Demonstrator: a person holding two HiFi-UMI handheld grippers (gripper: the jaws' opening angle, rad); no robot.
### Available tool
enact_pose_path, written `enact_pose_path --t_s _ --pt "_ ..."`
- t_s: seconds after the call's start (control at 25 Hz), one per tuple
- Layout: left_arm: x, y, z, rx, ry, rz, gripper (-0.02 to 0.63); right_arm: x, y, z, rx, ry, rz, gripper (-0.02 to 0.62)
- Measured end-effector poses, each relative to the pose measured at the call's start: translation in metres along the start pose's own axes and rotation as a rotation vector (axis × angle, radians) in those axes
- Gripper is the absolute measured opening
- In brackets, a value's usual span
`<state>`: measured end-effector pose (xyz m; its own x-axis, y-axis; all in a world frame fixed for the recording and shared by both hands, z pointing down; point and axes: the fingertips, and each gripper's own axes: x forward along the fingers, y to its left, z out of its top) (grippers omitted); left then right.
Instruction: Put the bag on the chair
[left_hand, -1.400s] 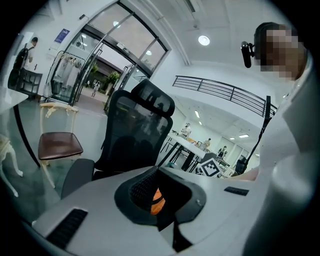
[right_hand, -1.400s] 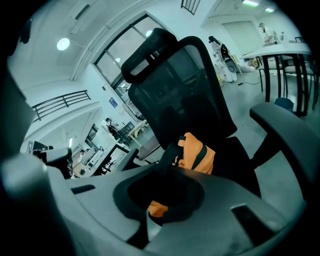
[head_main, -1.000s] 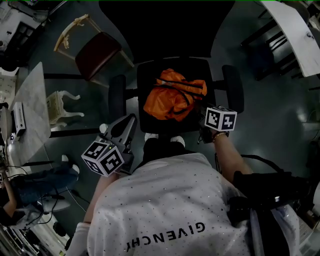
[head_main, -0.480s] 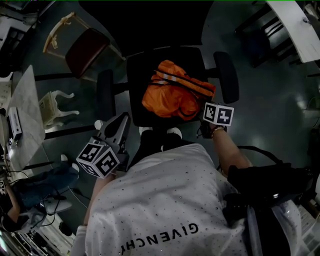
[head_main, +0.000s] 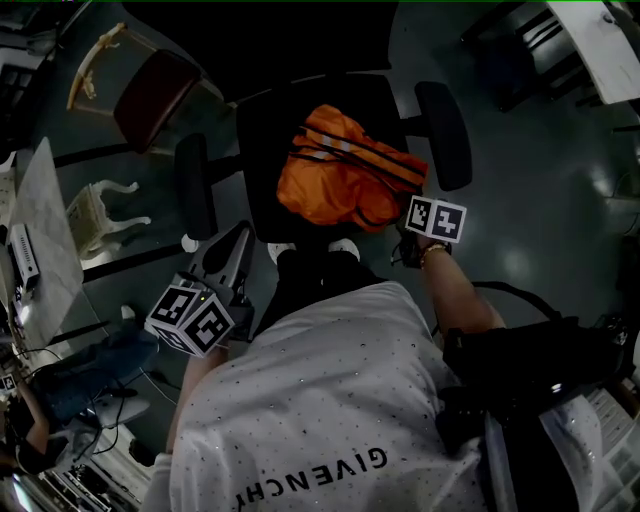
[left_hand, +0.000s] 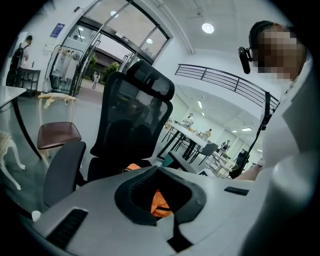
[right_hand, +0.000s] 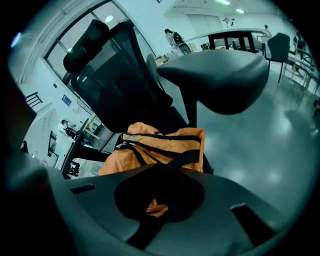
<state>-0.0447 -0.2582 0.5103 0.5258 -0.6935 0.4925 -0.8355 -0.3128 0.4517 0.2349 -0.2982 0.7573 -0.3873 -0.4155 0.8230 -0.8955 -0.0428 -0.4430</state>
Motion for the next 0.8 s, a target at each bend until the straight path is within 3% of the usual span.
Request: enact_pose_path --t_s 0.24,0.48,0.8 --pt "0.011 0.003 -0.014 -0.020 0.035 -0.018 -0.005 0.009 -0.018 -0.011 0.052 -0.009 -0.045 0.000" --pt "0.019 -0.005 -0.025 -0.011 0.084 -0.042 -0.005 0.003 -0.049 -0.019 0.114 -0.063 -0.184 0.000" --pt "0.021 -0.004 -0.039 -0.010 0.125 -0.051 -0.005 0.002 -0.076 -0.029 0.132 -0.098 -0.282 0.000"
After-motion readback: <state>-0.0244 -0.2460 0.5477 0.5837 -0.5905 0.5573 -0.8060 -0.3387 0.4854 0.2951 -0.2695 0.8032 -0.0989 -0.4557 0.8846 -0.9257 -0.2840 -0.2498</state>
